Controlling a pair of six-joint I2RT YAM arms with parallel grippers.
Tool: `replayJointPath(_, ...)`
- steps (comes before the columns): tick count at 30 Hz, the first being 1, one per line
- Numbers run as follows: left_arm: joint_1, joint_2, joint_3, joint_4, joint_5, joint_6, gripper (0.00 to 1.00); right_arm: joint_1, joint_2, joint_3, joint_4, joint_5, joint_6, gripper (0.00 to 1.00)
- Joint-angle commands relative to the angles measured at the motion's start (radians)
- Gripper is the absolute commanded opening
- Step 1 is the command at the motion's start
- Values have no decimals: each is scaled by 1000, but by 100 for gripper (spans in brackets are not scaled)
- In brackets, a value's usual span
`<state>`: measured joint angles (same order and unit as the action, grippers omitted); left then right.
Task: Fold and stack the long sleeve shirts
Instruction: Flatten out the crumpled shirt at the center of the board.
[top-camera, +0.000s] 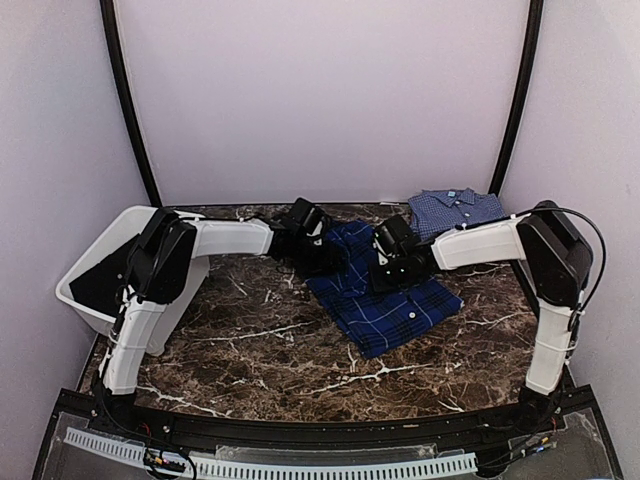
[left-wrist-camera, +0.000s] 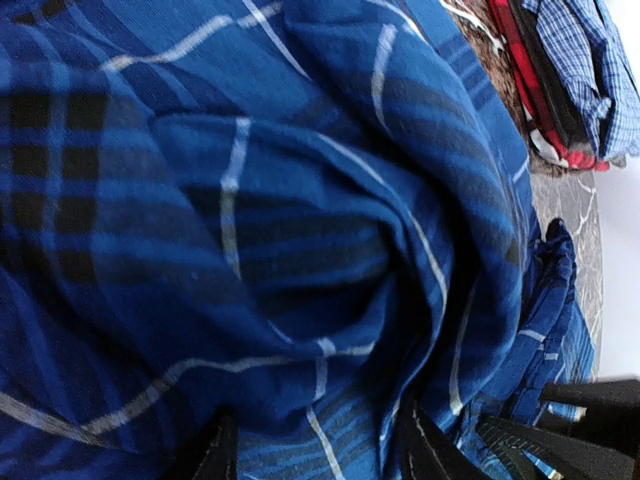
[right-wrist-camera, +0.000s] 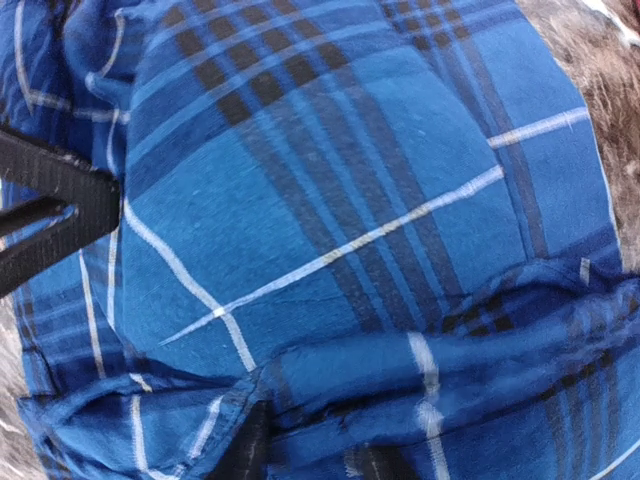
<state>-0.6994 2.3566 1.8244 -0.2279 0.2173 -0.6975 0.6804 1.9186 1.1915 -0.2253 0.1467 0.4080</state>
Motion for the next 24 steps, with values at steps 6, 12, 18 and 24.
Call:
replayJointPath(6,61,53,82,-101,-80,-26,53,-4,-126,18,-65,-29,-2,0)
replayJointPath(12,120,123,197,-177,-61,34,53,2,-317,-70,-120,-81,3,0)
replayJointPath(18,165,216,386,-257,-36,104,53,43,-570,-278,-177,-141,82,0)
replayJointPath(24,193,280,502,-299,-8,148,53,155,-831,-554,-139,-254,275,0)
